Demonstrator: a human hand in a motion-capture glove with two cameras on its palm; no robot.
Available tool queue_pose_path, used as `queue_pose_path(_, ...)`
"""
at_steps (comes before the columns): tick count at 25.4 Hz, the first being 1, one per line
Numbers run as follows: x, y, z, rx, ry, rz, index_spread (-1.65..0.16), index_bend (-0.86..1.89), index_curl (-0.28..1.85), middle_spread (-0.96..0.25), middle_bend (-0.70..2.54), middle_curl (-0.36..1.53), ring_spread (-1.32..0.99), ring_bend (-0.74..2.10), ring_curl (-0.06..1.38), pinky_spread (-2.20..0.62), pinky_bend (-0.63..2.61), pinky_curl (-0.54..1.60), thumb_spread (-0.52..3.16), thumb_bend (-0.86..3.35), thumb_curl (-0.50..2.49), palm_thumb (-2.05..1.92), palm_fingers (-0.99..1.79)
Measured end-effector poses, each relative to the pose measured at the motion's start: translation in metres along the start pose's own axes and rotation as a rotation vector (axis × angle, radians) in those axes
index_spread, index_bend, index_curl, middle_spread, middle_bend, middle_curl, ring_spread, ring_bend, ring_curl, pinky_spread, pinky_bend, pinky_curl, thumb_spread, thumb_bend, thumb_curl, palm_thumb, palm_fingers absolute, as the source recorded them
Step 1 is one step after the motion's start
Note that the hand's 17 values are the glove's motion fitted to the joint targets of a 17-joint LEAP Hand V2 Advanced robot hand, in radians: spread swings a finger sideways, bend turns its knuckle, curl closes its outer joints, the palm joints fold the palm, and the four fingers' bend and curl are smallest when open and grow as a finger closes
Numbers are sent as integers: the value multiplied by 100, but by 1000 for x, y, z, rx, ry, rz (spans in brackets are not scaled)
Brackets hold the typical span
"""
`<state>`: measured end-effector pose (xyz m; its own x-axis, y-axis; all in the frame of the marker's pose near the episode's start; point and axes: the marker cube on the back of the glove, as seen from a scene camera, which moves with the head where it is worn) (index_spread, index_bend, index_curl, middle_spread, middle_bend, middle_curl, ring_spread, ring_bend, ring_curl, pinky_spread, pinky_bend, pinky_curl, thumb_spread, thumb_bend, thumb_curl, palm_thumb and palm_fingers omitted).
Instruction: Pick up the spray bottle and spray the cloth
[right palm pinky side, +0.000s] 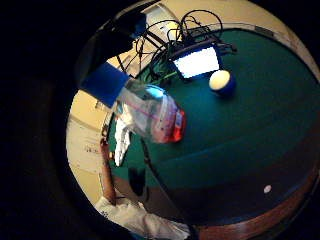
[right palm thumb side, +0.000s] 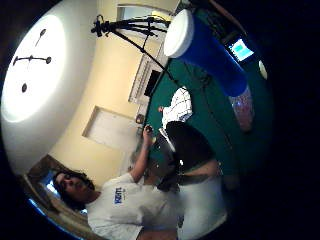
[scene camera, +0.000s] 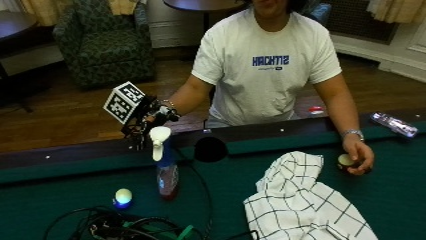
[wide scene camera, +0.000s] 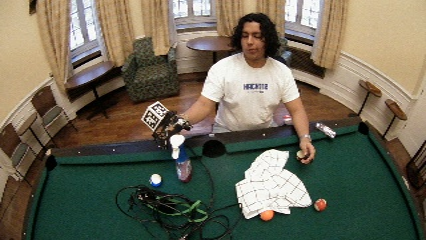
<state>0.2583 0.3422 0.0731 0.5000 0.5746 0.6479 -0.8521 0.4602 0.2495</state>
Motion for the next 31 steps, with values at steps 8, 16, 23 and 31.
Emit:
queue_pose_path(8,14,22,-1,-7,-16,17,-41,10,19,-13,21,35,-10,44,34,23,39,35,108,-2,32,57,41)
queue_pose_path(16,22,34,-5,7,-32,22,-42,13,20,-13,20,36,-10,44,34,23,39,36,108,-2,32,59,42)
queue_pose_path(23,25,27,0,17,-27,51,-42,12,20,-12,19,36,-10,46,34,22,38,35,108,-1,33,63,47)
queue_pose_path(31,27,10,5,28,-62,63,-41,12,20,-13,20,36,-11,51,35,18,37,35,109,2,35,75,56)
